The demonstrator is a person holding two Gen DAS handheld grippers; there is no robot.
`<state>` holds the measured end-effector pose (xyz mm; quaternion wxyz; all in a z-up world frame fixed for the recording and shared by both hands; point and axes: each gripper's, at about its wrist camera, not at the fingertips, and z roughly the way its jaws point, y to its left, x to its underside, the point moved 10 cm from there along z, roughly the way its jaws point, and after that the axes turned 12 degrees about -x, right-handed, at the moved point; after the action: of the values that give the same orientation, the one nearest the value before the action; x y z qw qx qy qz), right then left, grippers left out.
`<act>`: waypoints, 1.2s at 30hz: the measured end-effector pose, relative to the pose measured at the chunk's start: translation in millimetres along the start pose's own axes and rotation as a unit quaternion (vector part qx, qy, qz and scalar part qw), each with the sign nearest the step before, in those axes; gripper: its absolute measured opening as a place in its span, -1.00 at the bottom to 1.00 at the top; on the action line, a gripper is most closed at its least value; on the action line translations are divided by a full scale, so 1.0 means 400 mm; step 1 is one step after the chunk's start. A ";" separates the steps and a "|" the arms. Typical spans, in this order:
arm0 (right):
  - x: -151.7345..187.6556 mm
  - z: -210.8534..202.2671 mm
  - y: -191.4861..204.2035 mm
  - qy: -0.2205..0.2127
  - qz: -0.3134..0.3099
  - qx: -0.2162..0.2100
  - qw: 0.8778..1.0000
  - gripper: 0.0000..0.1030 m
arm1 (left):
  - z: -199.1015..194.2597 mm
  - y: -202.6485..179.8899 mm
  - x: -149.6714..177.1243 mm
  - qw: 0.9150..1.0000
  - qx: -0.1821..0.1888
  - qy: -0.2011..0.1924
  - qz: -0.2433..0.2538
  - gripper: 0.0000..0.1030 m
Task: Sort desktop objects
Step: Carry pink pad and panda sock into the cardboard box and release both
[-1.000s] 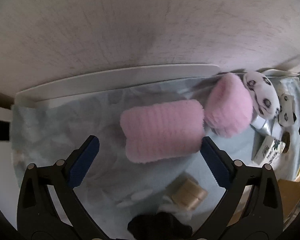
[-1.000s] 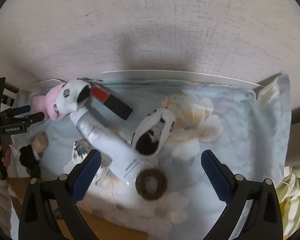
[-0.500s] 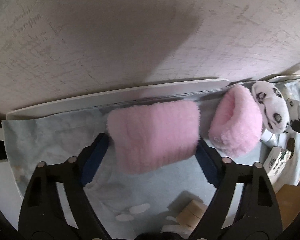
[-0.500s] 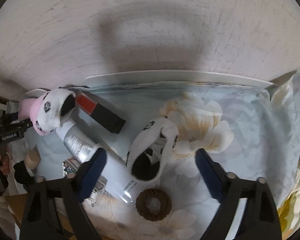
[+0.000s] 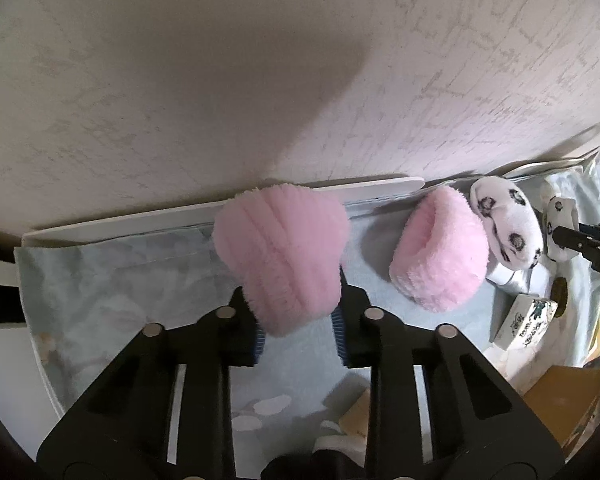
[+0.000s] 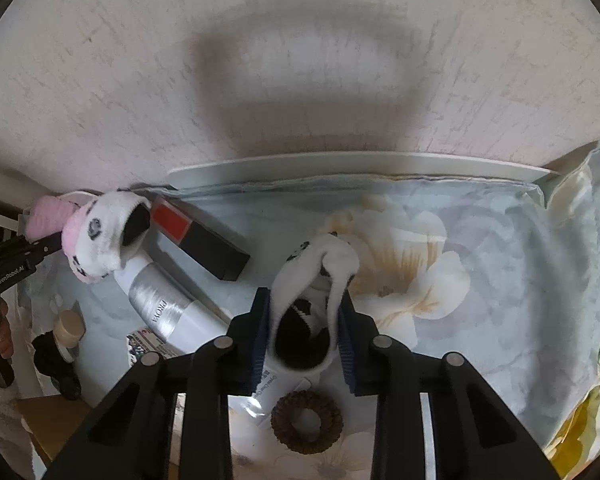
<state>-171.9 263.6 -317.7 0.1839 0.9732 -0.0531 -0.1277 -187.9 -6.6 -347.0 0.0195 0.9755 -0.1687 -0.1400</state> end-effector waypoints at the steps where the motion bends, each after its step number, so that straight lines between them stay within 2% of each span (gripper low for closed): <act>1: 0.003 -0.009 0.002 -0.002 0.000 -0.001 1.000 -0.45 | -0.007 0.002 0.009 1.000 -0.001 -0.001 0.000 -0.58; 11: 0.052 -0.125 0.043 -0.016 -0.016 -0.007 1.000 -0.45 | -0.106 0.007 0.097 1.000 -0.006 -0.014 0.004 -0.58; 14: 0.051 -0.159 0.080 -0.018 -0.034 -0.014 0.999 -0.45 | -0.172 0.004 0.127 1.000 -0.005 -0.026 0.007 -0.58; 15: 0.037 -0.168 0.058 -0.021 -0.043 -0.018 0.999 -0.45 | -0.190 0.003 0.133 1.000 -0.005 -0.029 0.008 -0.58; 19: 0.039 -0.195 0.123 -0.017 -0.079 -0.025 0.996 -0.45 | -0.306 -0.015 0.167 0.999 -0.006 -0.049 0.019 -0.58; 20: 0.059 -0.214 0.140 -0.015 -0.088 -0.030 0.996 -0.45 | -0.301 -0.031 0.046 0.998 -0.005 -0.051 0.020 -0.58; 23: 0.086 -0.228 0.181 -0.013 -0.105 -0.045 0.993 -0.45 | -0.344 -0.055 -0.034 0.998 0.002 -0.061 0.031 -0.58; 25: 0.118 -0.264 0.200 -0.009 -0.120 -0.050 0.991 -0.45 | -0.383 -0.068 -0.028 0.997 0.014 -0.062 0.042 -0.58; 28: 0.157 -0.282 0.244 -0.001 -0.160 -0.040 0.986 -0.45 | -0.465 -0.090 0.009 0.994 0.015 -0.068 0.084 -0.58; 31: 0.192 -0.297 0.268 0.010 -0.185 -0.041 0.982 -0.45 | -0.498 -0.154 0.074 0.989 0.007 -0.070 0.130 -0.58; 36: 0.264 -0.319 0.315 0.032 -0.223 -0.051 0.973 -0.45 | -0.541 -0.222 0.192 0.984 0.013 -0.054 0.171 -0.58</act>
<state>-43.3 175.1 -180.3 0.2021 0.9534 0.1774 -0.1370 -29.0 49.4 -167.5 0.0217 0.9235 -0.3354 -0.1851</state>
